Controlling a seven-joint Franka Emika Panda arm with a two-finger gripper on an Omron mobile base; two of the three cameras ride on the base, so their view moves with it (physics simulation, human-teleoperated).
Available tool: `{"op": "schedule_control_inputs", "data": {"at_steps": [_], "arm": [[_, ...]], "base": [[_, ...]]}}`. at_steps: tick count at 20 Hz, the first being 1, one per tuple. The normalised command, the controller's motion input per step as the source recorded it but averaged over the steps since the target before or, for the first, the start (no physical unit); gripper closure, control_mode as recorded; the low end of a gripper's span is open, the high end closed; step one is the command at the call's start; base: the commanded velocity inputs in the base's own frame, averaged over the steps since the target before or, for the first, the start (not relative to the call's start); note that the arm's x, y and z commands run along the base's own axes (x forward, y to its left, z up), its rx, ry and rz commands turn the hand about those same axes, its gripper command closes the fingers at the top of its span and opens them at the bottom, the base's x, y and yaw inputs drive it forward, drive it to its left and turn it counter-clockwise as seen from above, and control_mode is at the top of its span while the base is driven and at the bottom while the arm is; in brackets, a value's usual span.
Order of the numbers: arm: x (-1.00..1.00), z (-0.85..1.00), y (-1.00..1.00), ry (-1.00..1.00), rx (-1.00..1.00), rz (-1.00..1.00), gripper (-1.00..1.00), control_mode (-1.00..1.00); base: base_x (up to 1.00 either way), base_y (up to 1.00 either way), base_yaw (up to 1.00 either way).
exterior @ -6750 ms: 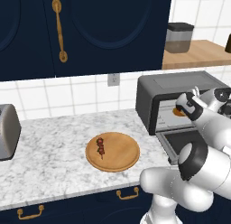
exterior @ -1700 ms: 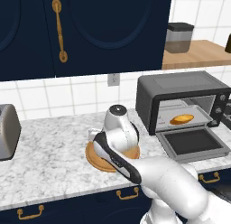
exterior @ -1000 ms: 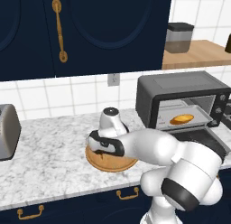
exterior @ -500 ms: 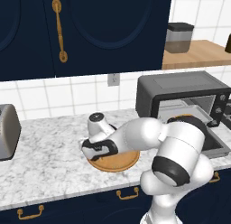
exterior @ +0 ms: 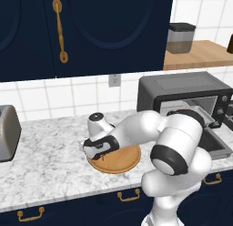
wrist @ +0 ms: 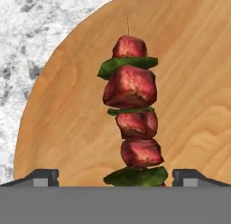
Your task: Pick up the kebab skewer and baguette bread, and place them inside the toaster oven. Close the toaster oven door and start by setting the timer.
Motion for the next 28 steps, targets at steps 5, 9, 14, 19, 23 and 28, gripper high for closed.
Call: {"op": "schedule_control_inputs", "data": {"at_steps": [5, 9, 14, 19, 23, 28], "arm": [[0.00, -0.28, -0.04, 0.00, 0.00, 0.00, -1.00, -1.00], [0.00, -0.12, -0.06, 0.00, 0.00, 0.00, -1.00, -1.00], [-0.09, -0.15, -0.27, 0.00, 0.00, 0.00, 1.00, -1.00], [-0.34, -0.23, -0.31, 0.00, 0.00, 0.00, 1.00, -1.00], [-0.19, -0.18, -0.04, 0.00, 0.00, 0.00, 1.00, -1.00], [0.00, -0.01, -0.08, 0.00, 0.00, 0.00, 1.00, -1.00]], "base": [[0.00, 0.00, 0.00], [0.00, 0.00, 0.00], [0.00, 0.00, 0.00], [0.00, 0.00, 0.00], [0.00, 0.00, 0.00], [0.00, 0.00, 0.00]]}}
